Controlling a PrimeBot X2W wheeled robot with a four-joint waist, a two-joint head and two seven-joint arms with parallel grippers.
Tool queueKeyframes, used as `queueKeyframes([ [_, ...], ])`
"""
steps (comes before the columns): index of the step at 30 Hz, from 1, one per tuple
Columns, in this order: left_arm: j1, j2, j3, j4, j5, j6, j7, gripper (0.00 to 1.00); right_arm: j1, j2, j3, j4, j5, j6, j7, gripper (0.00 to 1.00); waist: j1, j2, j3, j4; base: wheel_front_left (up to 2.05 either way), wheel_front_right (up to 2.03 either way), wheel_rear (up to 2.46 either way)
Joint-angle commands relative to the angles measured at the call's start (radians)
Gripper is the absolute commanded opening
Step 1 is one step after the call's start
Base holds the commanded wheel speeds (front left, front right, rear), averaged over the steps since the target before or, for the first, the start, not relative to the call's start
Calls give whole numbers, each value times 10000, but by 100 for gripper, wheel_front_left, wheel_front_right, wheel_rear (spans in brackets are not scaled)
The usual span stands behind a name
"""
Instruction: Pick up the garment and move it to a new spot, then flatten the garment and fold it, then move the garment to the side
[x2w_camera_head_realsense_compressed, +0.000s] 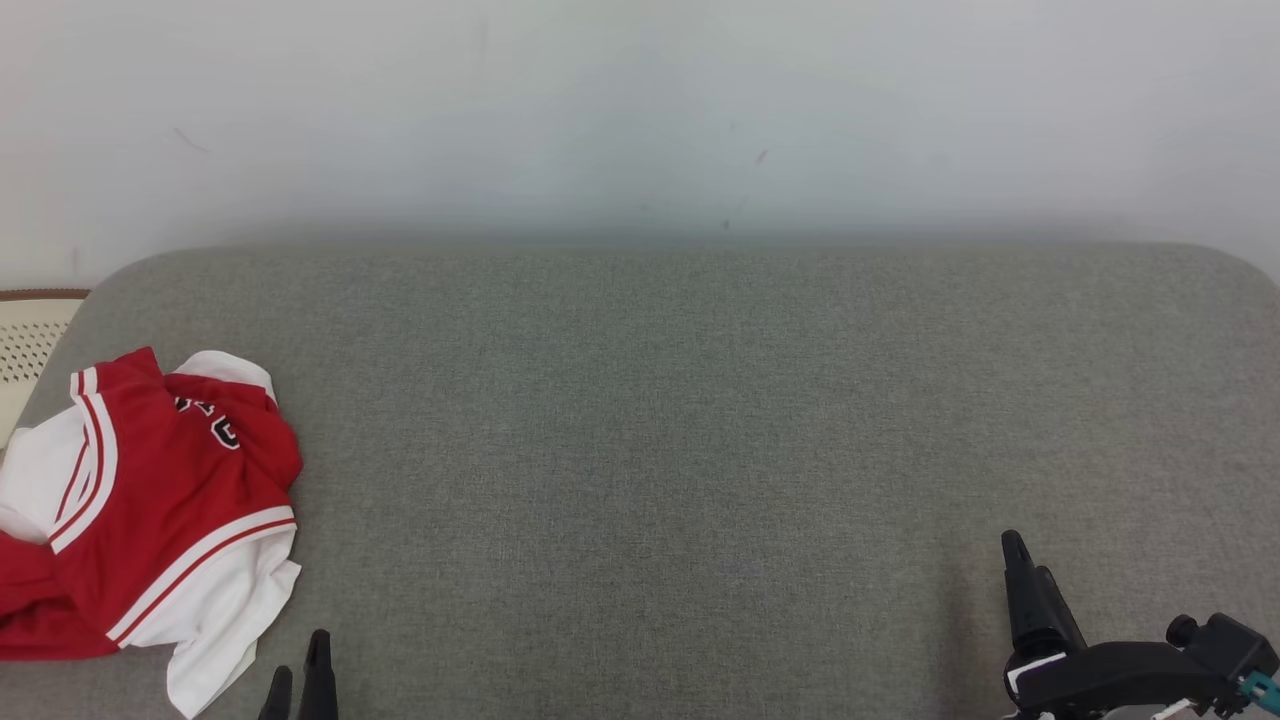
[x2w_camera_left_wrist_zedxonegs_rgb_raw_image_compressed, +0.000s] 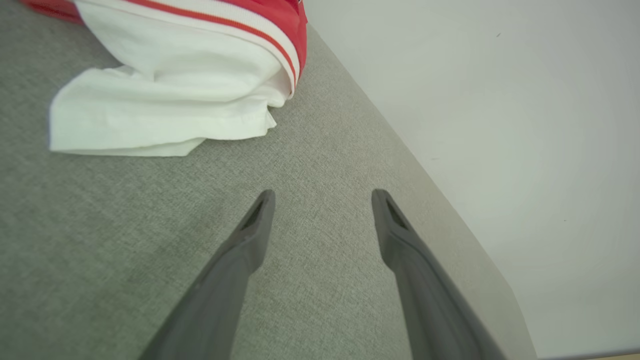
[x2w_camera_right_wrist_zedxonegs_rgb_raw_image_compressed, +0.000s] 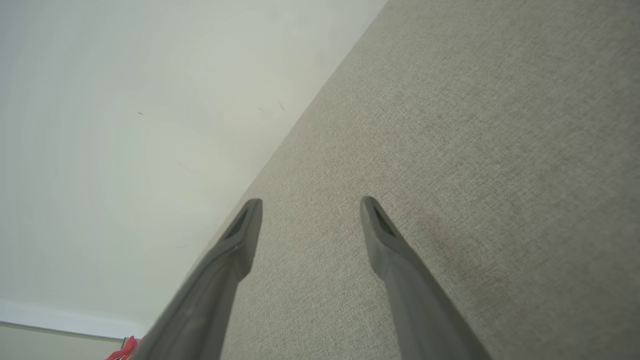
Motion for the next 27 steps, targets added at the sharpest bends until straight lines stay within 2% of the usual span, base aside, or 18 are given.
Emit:
queueKeyframes([
  [1,-182,145,-31,-78,441,89,-123,100,-246,-144,133,-113,-353,3,-125,100,0,0,5,-7,0,0,0],
  [18,-162,373,-477,-248,2681,924,-655,100,-307,-353,697,187,-2322,4,-643,100,0,0,2,-54,0,0,0],
  [27,-147,418,-608,-281,3594,1145,-900,100,-393,-472,993,430,-3116,4,-894,100,0,0,5,-79,0,0,0],
])
